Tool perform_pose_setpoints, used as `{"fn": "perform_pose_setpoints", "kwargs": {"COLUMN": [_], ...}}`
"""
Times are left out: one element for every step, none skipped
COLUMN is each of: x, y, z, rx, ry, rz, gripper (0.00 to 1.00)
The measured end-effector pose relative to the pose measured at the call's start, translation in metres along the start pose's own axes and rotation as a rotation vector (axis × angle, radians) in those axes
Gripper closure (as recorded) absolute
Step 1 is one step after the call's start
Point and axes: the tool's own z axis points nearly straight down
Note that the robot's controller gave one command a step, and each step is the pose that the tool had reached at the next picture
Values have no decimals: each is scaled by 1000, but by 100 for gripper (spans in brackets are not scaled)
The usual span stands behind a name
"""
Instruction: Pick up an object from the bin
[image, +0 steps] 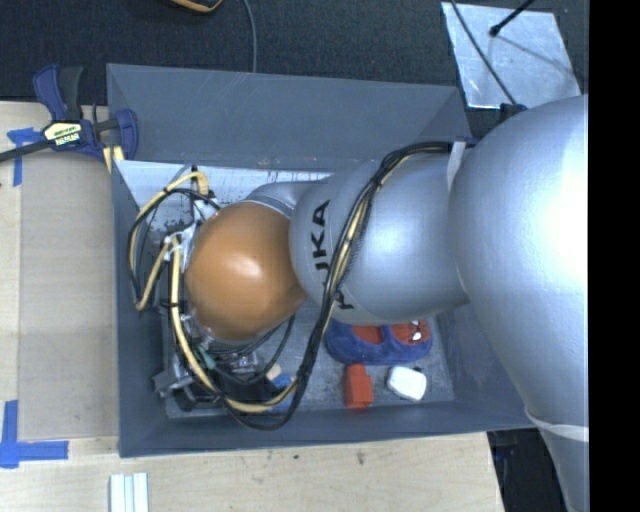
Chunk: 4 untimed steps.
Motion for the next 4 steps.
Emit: {"fn": "perform_pose_setpoints", "kwargs": {"x": [-2, -2, -2, -2], "y": [-1, -1, -1, -1], "z": [-2, -25, -45, -49], "rx": [2, -2, -2, -3], "ry": [-3, -3, -2, -3], "rz": [1, 5, 10, 15], "gripper": [100, 100, 100, 100]}}
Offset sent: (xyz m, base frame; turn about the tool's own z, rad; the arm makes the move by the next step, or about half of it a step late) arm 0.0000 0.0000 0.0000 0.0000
